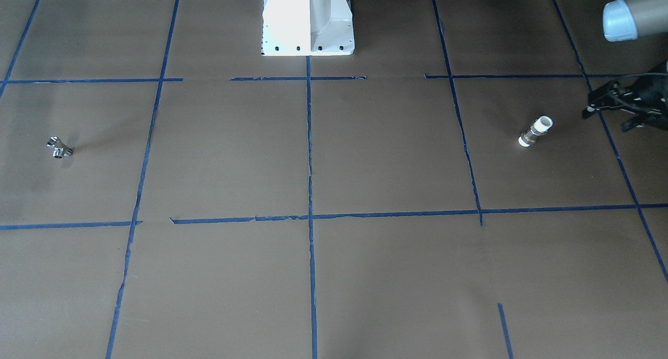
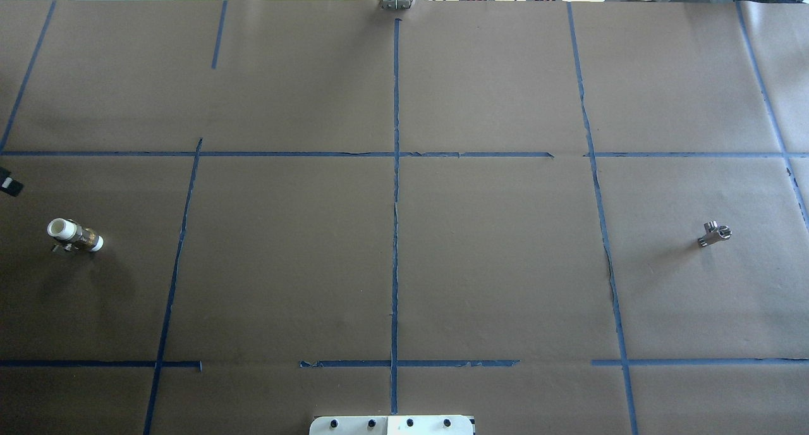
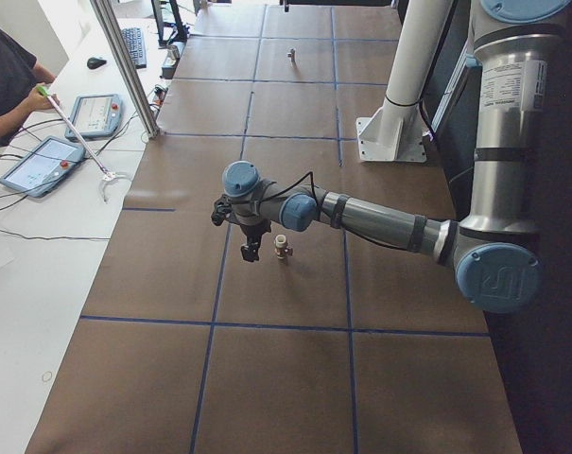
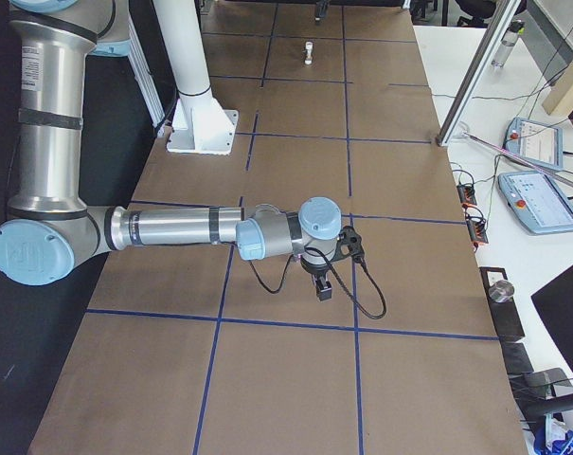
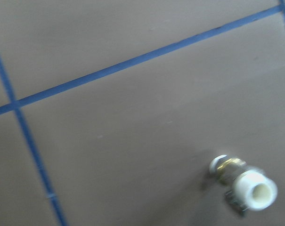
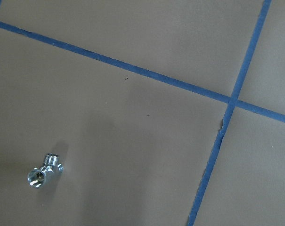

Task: Assemble PPR valve and pipe with both arms
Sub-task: 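Lower the left gripper onto the white-and-brass pipe fitting and grasp it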

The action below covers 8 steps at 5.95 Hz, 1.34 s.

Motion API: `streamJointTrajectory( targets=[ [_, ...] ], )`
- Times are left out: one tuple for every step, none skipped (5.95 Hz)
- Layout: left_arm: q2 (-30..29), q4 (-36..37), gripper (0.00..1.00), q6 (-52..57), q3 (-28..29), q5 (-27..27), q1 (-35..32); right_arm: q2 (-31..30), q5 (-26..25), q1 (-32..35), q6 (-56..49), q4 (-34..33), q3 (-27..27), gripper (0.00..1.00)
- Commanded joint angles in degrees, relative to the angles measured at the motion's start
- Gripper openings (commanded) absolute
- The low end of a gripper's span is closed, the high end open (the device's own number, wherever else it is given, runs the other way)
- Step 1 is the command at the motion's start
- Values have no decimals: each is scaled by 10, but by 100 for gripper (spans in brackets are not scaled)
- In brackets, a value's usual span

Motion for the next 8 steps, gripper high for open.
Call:
streamJointTrajectory(
  targets=[
    [-1, -31, 100, -140, -8, 47, 68, -18, -12, -10, 0, 34, -5, 100],
    [0, -40, 100, -167, -10, 94, 98, -25, -12, -10, 13, 34, -5, 100],
    [1, -51, 100, -214, -15, 138, 131, -25, -13, -10, 55, 34, -5, 100],
    [5, -55, 100, -215, -12, 143, 136, -28, -7, -10, 59, 32, -5, 100],
    [7, -59, 100, -217, -8, 142, 137, -28, -5, -10, 59, 34, -5, 100],
    [6, -59, 98, -217, -7, 140, 137, -28, -6, -10, 59, 34, -4, 100],
    [8, -59, 98, -217, -7, 136, 138, -28, -5, -10, 61, 34, -3, 100],
    [8, -59, 97, -217, -3, 134, 138, -28, -5, -11, 62, 34, -3, 100]
  ],
)
